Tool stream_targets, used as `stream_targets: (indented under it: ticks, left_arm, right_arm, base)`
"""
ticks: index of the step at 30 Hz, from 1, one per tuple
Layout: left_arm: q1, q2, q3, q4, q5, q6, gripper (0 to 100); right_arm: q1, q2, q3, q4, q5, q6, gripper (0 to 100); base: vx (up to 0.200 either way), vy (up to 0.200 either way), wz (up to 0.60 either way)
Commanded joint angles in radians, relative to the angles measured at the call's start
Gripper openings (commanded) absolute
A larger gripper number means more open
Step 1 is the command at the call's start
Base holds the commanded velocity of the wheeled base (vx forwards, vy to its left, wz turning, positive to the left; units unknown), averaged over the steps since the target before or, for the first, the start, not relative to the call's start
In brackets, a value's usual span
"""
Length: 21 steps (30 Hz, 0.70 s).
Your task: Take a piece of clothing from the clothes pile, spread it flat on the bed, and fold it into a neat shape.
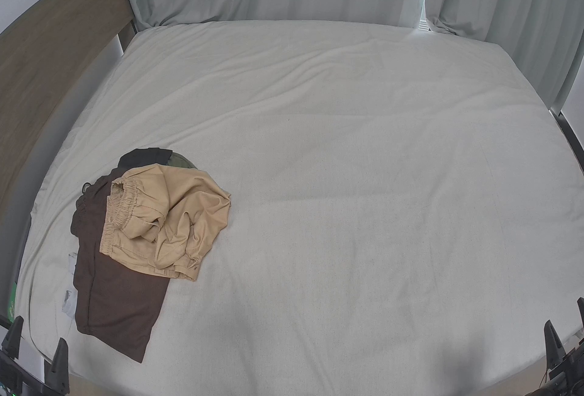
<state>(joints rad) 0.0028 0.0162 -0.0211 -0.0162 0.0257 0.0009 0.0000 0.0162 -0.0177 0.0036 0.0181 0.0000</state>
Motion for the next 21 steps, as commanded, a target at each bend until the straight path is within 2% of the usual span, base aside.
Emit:
stream_targets:
  ticks: [1, 7, 10, 13, 17, 21]
  left_arm:
    - [0.003, 0.004, -0.134, -0.018, 0.000, -0.007, 100]
    - [-0.012, 0.045, -0.142, -0.008, -0.021, -0.050, 100]
    - [-0.018, 0.084, -0.174, -0.010, -0.079, -0.113, 100]
    - [-0.018, 0.117, -0.192, -0.011, -0.098, -0.122, 100]
    - [-0.023, 0.189, -0.218, -0.018, -0.181, -0.131, 100]
    - [-0.023, 0.215, -0.220, -0.019, -0.207, -0.136, 100]
  right_arm:
    - [0.000, -0.016, 0.016, 0.001, 0.000, 0.000, 100]
    - [0.000, -0.016, 0.016, -0.001, 0.000, 0.000, 100]
    - [0.000, -0.016, 0.016, -0.001, 0.000, 0.000, 100]
    - [0.000, -0.016, 0.016, -0.001, 0.000, 0.000, 100]
    - [0.000, -0.016, 0.016, 0.001, 0.002, -0.002, 100]
    - [0.002, -0.016, 0.016, 0.001, 0.002, -0.002, 100]
  base:
    - [0.000, 0.000, 0.00]
    - [0.000, 0.000, 0.00]
    - [0.000, 0.000, 0.00]
    - [0.000, 0.000, 0.00]
    - [0.000, 0.000, 0.00]
    - [0.000, 0.000, 0.00]
